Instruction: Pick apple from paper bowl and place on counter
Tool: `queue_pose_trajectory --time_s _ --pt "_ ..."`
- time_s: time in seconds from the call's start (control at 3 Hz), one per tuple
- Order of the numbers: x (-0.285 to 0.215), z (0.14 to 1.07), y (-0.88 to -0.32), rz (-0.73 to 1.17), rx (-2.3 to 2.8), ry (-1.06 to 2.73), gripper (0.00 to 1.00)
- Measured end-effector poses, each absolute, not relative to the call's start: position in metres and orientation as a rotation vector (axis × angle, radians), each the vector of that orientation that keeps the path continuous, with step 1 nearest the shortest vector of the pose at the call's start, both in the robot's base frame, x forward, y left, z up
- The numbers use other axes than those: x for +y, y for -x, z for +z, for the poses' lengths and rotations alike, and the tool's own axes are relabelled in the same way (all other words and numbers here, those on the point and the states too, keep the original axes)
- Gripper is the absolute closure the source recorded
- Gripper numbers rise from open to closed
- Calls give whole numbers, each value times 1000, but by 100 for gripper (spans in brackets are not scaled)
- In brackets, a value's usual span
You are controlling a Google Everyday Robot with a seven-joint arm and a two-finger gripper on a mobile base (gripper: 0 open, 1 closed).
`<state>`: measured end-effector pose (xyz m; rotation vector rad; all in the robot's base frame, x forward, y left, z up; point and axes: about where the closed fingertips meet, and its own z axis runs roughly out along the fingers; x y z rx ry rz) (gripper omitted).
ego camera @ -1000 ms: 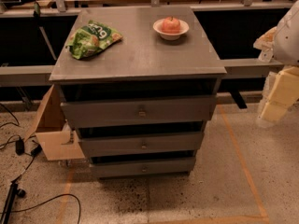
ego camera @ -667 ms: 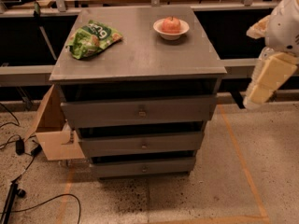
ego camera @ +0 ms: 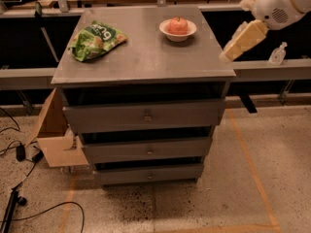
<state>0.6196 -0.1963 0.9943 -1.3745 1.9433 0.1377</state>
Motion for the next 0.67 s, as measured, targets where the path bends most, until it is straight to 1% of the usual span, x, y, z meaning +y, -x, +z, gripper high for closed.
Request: queue_pose_trajectory --time_s 0.33,0.67 --pt "-199 974 -688 164 1906 1187 0" --pt "-198 960 -749 133 1895 1035 0"
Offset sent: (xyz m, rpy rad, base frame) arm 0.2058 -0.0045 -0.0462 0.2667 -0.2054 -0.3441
